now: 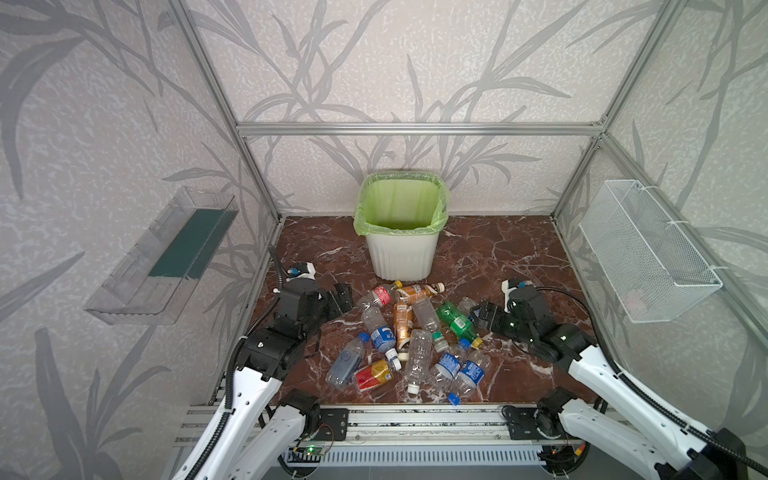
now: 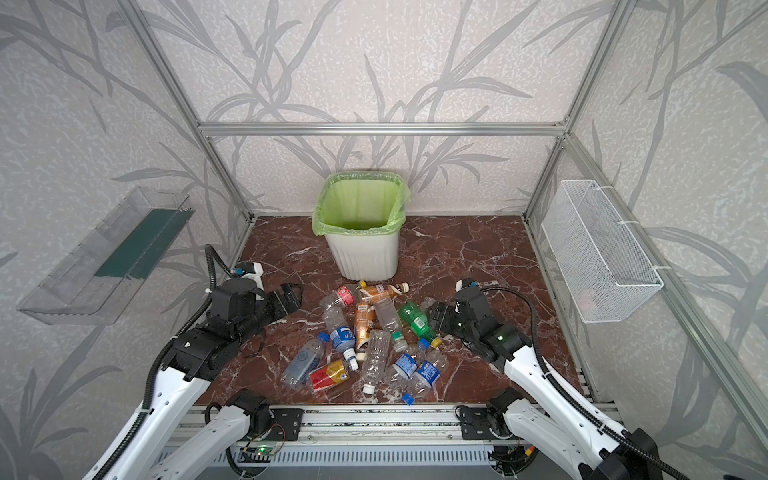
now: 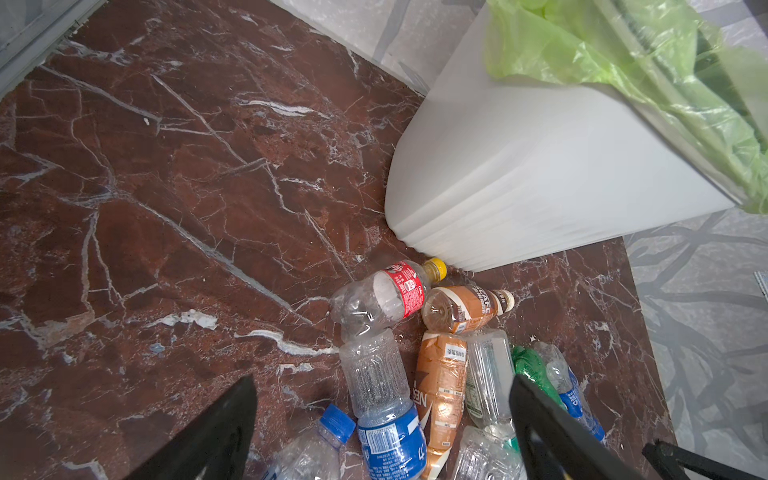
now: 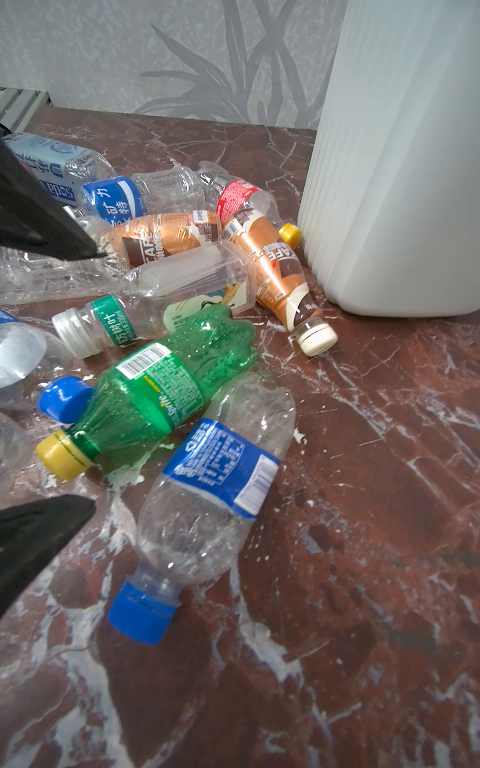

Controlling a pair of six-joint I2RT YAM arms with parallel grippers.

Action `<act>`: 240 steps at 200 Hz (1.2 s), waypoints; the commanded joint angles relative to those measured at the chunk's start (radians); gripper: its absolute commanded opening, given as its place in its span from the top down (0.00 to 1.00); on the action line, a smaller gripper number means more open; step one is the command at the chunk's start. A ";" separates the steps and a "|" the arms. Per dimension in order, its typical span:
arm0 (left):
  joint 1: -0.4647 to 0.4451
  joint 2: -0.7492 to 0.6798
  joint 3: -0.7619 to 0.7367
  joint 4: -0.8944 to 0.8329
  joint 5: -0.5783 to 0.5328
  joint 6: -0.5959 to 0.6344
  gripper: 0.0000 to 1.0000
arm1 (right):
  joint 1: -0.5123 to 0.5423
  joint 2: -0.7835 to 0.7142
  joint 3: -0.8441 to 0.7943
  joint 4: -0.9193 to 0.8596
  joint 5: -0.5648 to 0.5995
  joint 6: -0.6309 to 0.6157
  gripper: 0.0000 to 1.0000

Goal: Throw the plastic bottles in the bin
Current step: 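Lower the right gripper onto a clear blue-capped bottle near the pile's front and grasp it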

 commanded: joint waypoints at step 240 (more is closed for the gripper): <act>0.006 -0.027 -0.105 0.033 -0.026 -0.051 0.06 | 0.432 -0.042 -0.269 -0.020 0.024 0.640 0.16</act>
